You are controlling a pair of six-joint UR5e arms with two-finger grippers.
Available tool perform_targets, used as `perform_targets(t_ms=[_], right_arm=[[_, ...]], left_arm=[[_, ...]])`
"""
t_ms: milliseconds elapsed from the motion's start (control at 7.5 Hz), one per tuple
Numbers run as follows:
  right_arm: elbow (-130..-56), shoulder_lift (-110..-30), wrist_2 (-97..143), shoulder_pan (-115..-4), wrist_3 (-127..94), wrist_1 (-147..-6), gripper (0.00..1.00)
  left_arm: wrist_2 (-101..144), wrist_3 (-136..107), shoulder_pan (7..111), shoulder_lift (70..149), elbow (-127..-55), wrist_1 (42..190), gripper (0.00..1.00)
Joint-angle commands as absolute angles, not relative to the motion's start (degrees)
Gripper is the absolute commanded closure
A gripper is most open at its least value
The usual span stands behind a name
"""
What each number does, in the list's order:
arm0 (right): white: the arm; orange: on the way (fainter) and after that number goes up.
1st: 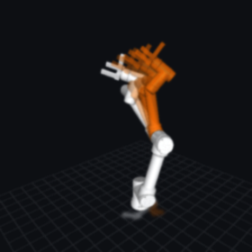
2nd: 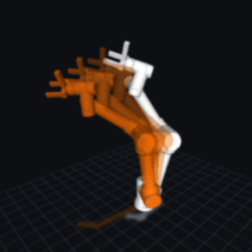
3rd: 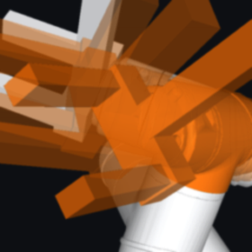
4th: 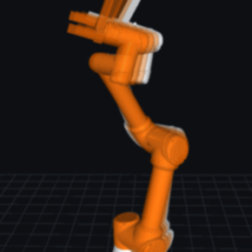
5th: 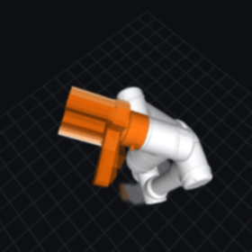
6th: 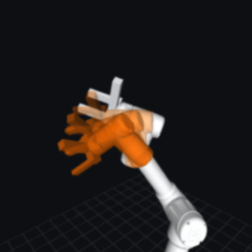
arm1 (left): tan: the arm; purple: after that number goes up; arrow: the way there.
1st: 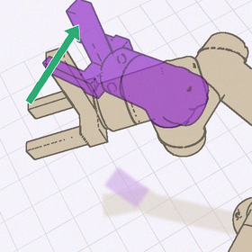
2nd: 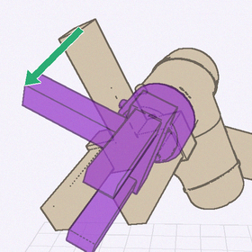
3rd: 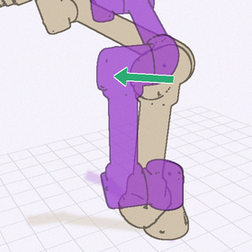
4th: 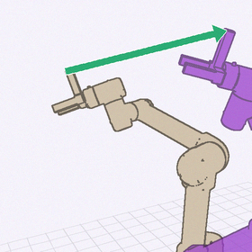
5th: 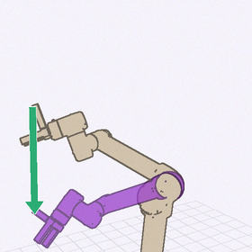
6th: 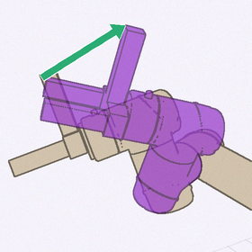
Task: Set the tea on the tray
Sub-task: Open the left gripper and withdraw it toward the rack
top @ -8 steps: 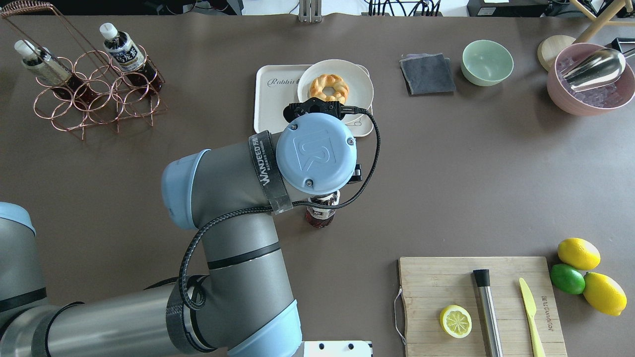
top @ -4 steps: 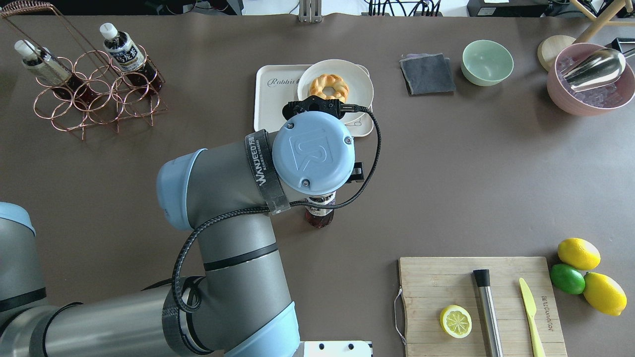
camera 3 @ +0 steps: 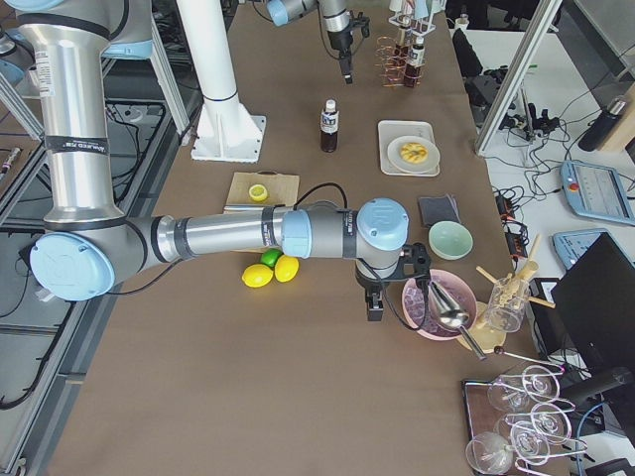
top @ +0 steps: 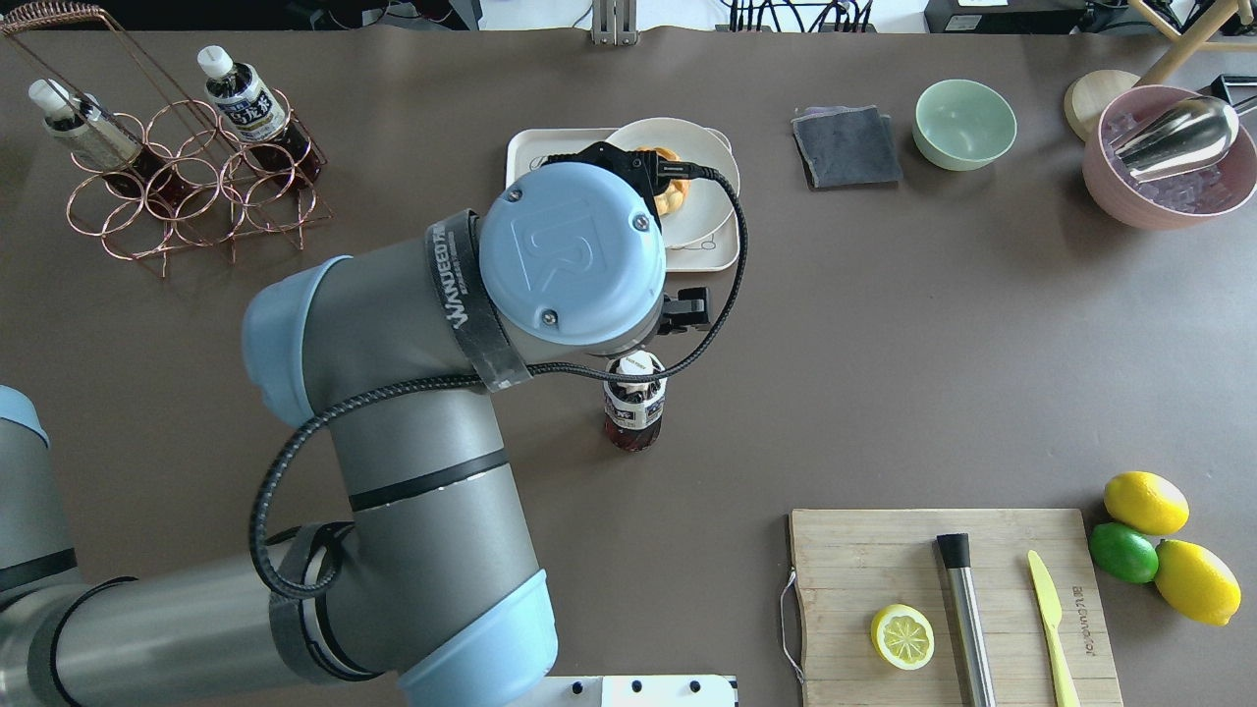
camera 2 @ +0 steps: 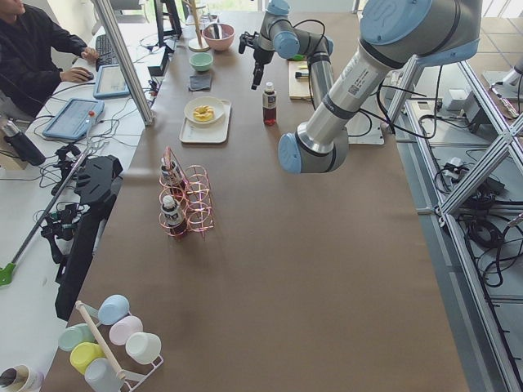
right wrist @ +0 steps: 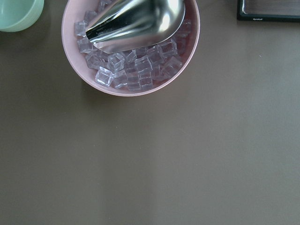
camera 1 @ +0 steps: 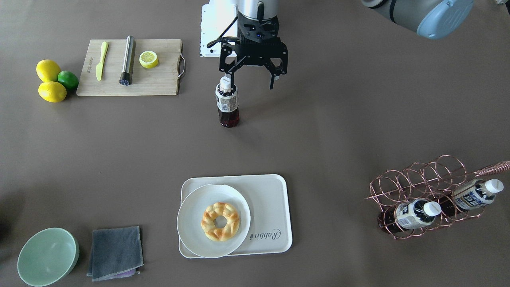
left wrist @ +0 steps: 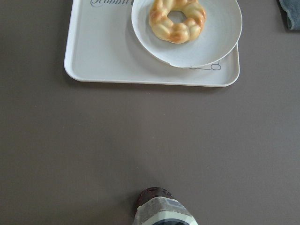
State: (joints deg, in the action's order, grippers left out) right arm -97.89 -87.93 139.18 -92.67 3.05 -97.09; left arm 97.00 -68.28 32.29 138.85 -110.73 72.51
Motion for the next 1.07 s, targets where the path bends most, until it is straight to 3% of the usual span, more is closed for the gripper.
perform_targets(t_ms=[0, 400, 667, 933], right_arm=[[-107.9, -87.3, 139.7, -87.1, -8.5, -100.7, 0.00], [-115.4, -81.8, 139.0, -76.0, -29.1, -100.5, 0.00], [-115.9, -75.4, 136.1, -69.4, -39.0, -100.5, 0.00], [-115.8, -69.6, 130.2, -61.5, -45.8, -100.5, 0.00]], left_arm=[[99.1, -58.6, 39.4, 126.4, -118.2, 73.5, 0.02], [98.6, -58.0, 45.4, 117.5, -119.7, 79.9, 0.02], [99.0, -57.9, 49.8, 109.0, -119.7, 86.8, 0.02], [101.6, -57.9, 53.2, 106.5, -118.5, 86.8, 0.02]])
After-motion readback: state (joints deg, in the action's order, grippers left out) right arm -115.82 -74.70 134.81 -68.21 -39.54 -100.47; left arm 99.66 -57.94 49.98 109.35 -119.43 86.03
